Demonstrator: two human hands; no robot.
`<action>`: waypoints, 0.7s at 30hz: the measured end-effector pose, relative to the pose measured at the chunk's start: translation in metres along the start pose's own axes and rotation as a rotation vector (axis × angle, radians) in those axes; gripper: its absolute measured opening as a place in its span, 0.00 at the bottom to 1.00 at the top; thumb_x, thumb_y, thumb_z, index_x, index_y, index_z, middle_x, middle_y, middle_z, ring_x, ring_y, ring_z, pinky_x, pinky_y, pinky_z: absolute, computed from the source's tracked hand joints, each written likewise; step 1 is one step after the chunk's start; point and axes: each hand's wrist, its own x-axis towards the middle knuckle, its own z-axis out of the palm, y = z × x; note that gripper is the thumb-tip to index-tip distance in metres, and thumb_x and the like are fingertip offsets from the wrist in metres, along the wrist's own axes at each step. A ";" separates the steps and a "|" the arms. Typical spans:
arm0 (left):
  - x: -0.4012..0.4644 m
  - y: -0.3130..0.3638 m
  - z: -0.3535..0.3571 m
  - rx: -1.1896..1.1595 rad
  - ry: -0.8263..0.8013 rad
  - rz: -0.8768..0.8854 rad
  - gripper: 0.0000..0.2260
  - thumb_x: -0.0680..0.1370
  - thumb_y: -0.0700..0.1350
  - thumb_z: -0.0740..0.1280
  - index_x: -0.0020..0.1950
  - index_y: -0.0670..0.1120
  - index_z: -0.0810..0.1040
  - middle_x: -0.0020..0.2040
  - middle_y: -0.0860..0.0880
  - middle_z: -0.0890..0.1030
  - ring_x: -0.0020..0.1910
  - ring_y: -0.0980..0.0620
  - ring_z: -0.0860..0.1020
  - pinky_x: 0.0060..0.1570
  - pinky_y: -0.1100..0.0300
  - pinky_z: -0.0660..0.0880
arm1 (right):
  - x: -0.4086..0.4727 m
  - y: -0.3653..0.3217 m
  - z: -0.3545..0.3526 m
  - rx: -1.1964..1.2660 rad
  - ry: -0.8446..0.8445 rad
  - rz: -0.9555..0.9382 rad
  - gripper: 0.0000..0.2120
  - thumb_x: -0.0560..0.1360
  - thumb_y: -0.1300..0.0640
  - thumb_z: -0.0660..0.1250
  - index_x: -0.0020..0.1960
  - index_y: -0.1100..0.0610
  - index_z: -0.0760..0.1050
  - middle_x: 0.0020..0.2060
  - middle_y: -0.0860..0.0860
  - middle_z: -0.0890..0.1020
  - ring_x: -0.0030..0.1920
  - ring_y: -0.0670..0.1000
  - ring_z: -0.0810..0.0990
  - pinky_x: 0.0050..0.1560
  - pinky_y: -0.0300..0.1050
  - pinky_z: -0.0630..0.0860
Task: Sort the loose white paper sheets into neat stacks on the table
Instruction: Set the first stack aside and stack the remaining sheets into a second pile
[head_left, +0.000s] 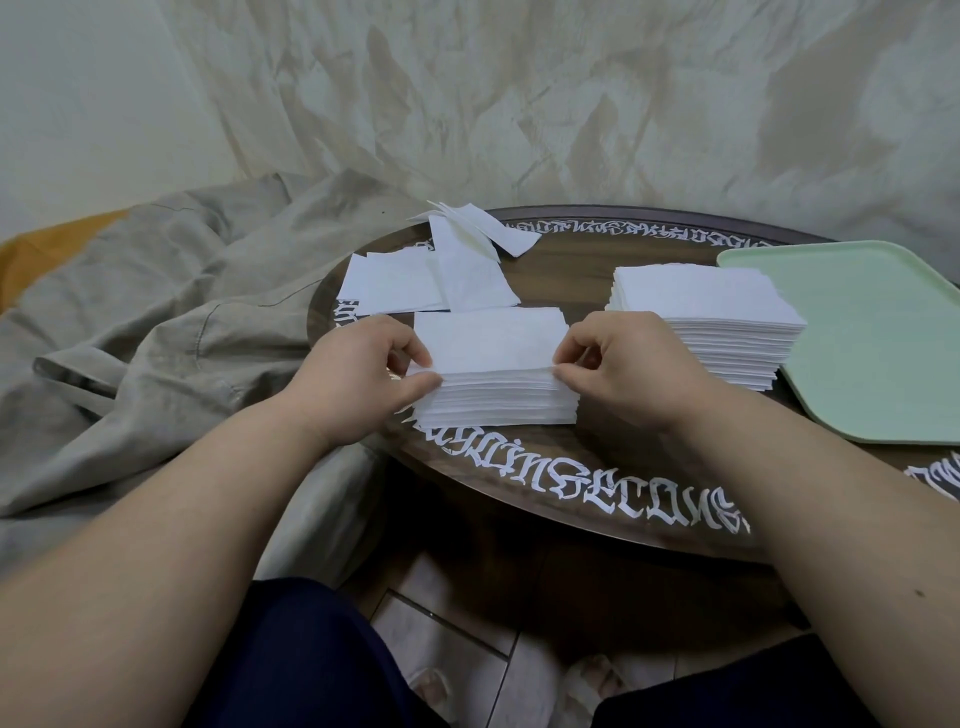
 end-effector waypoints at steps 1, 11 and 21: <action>0.001 -0.001 0.000 -0.003 0.010 -0.002 0.05 0.71 0.50 0.73 0.42 0.54 0.77 0.44 0.52 0.79 0.43 0.56 0.77 0.48 0.58 0.72 | 0.000 0.000 -0.001 0.003 0.004 -0.003 0.04 0.74 0.56 0.68 0.45 0.55 0.82 0.39 0.44 0.78 0.42 0.47 0.78 0.49 0.47 0.77; 0.002 0.000 0.006 -0.061 -0.045 -0.039 0.04 0.75 0.52 0.69 0.46 0.53 0.79 0.52 0.54 0.79 0.50 0.56 0.78 0.56 0.57 0.72 | -0.001 0.000 -0.001 -0.047 -0.043 0.005 0.06 0.74 0.56 0.66 0.44 0.53 0.82 0.40 0.45 0.79 0.42 0.46 0.77 0.48 0.48 0.77; 0.008 -0.007 0.016 -0.005 -0.123 -0.148 0.19 0.81 0.49 0.60 0.72 0.48 0.69 0.69 0.51 0.73 0.68 0.51 0.69 0.64 0.61 0.63 | -0.002 0.002 -0.001 -0.021 -0.081 0.043 0.09 0.70 0.50 0.73 0.45 0.53 0.78 0.40 0.45 0.78 0.43 0.46 0.78 0.46 0.41 0.75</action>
